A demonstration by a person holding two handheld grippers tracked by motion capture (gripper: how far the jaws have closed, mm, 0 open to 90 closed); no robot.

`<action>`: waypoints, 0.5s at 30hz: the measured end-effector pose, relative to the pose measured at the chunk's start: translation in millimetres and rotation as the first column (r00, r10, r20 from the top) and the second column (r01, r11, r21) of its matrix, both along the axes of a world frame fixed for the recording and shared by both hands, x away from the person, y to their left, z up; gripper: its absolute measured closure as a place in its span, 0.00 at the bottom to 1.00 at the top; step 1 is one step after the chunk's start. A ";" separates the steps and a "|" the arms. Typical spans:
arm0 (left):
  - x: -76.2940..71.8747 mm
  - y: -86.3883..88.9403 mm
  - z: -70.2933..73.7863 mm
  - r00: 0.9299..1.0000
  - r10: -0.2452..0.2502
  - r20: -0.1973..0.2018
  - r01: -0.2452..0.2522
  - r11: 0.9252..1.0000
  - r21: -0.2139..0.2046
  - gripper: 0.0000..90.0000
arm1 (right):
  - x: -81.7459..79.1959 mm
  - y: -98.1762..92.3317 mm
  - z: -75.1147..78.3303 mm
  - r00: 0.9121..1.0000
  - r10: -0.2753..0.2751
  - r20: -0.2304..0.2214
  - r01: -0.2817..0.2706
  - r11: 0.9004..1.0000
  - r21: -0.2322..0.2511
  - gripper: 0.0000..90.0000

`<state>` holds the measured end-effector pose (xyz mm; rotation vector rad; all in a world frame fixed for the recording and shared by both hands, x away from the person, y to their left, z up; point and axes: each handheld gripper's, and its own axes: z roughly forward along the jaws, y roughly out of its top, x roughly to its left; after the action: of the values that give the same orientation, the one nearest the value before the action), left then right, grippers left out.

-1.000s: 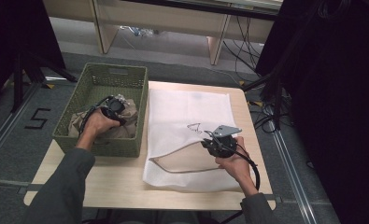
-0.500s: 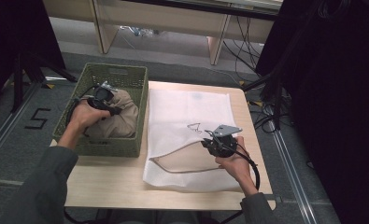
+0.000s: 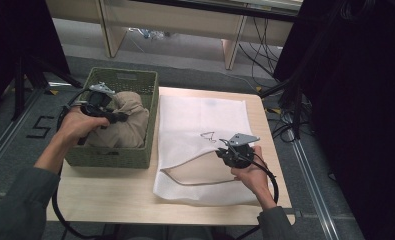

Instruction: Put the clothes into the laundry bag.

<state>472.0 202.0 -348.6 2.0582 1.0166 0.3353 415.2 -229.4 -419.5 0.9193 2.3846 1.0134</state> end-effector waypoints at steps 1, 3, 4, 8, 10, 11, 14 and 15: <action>-2.2 0.6 0.7 1.000 -0.003 -0.001 0.003 1.000 -0.007 0.89 | -0.1 -0.1 0.0 1.000 -0.003 -0.001 0.003 1.000 0.000 0.96; -6.7 1.1 2.2 1.000 -0.001 0.009 0.002 1.000 -0.014 0.89 | 0.3 -0.6 0.1 1.000 0.003 0.003 -0.003 1.000 -0.001 0.96; -6.7 1.1 2.2 1.000 -0.001 0.009 0.002 1.000 -0.014 0.90 | 0.3 -0.6 0.1 1.000 0.003 0.003 -0.003 1.000 -0.001 0.96; -18.8 4.8 11.1 1.000 -0.002 0.011 0.002 0.999 -0.050 0.90 | -0.3 -1.1 1.0 1.000 -0.005 0.002 0.005 1.000 0.005 0.96; -22.9 6.4 15.2 1.000 0.008 0.014 -0.007 0.998 -0.065 0.90 | 0.1 -1.2 0.6 1.000 -0.002 0.003 0.002 1.000 0.003 0.96; -25.0 6.6 17.0 1.000 0.001 0.018 0.001 0.998 -0.070 0.90 | 0.1 -1.0 0.6 1.000 -0.002 0.003 0.002 1.000 0.002 0.96; -32.6 6.7 22.2 1.000 -0.006 0.029 0.009 0.995 -0.097 0.90 | -0.7 -0.9 1.2 1.000 -0.006 0.001 0.006 1.000 0.003 0.96; -35.5 6.8 24.5 0.999 -0.010 0.034 0.013 0.994 -0.104 0.90 | -0.5 -1.0 1.1 1.000 -0.004 0.002 0.004 1.000 0.003 0.96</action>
<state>436.4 208.8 -324.1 1.9573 0.9813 0.3034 414.7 -230.5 -418.4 0.9240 2.3791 1.0166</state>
